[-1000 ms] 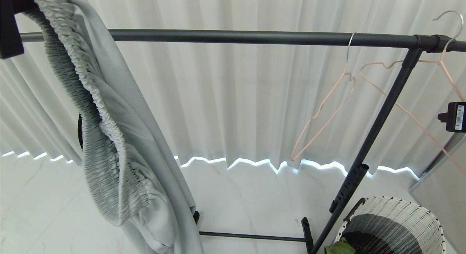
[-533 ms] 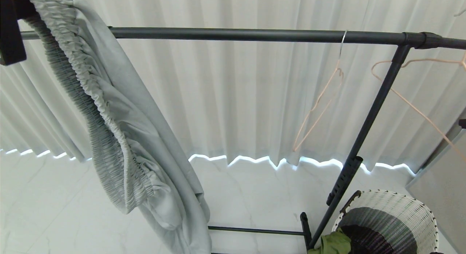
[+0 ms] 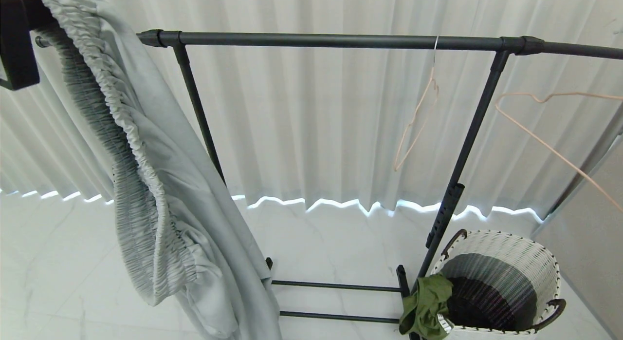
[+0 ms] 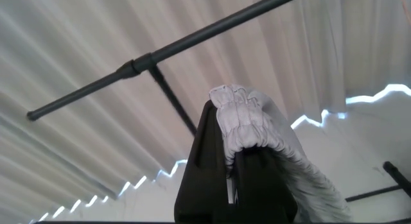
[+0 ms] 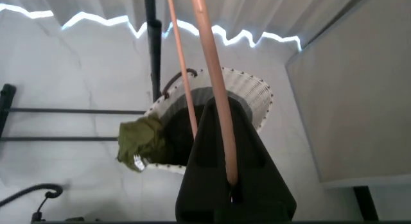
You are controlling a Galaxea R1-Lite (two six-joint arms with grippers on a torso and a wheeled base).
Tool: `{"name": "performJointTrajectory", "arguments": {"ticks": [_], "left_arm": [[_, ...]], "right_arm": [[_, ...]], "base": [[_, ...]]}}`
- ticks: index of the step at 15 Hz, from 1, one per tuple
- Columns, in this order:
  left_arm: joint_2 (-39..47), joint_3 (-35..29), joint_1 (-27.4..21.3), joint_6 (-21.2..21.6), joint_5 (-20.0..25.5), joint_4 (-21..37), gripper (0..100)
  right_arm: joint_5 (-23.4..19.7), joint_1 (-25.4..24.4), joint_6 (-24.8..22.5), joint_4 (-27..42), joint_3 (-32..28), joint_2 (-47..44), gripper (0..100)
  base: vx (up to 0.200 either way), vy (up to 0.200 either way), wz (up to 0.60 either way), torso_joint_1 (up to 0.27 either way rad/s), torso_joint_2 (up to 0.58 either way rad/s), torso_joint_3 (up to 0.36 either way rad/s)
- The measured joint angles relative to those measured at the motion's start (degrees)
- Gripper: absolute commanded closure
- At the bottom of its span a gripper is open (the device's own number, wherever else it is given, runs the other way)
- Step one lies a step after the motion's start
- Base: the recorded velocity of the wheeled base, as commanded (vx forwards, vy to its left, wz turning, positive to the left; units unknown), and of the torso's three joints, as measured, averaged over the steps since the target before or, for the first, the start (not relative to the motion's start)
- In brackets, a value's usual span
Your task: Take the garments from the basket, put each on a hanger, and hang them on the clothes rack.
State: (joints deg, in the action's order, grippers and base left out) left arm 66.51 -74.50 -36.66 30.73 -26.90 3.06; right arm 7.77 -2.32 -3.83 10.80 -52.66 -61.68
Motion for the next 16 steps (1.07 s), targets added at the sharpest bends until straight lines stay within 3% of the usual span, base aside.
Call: {"name": "performJointTrajectory", "arguments": {"ticks": [4, 8, 12, 16], "left_arm": [[-0.12, 0.74, 1.08, -0.09, 0.30, 0.09, 100], [-0.28, 2.65, 1.44, 0.60, 0.02, 0.09, 100], [-0.22, 4.00, 5.11, 3.36, -0.20, 0.05, 100], [0.46, 4.38, 6.73, 3.40, -7.52, 0.02, 100]], "right_arm": [[0.00, -5.01, -0.02, 0.12, 0.27, 2.10, 100], [0.02, -16.09, -0.07, 0.11, -0.04, 3.30, 100], [0.02, -28.44, -0.11, 0.11, -0.17, 3.25, 100], [0.06, -38.28, -0.09, 0.11, -0.11, 2.56, 100]], "base": [[-0.050, 0.000, 0.00, -0.001, 0.00, -0.001], [0.000, 0.000, 0.00, 0.000, 0.00, 0.000], [0.000, 0.000, 0.00, 0.000, 0.00, 0.000], [0.000, 0.000, 0.00, 0.000, 0.00, 0.000]]}}
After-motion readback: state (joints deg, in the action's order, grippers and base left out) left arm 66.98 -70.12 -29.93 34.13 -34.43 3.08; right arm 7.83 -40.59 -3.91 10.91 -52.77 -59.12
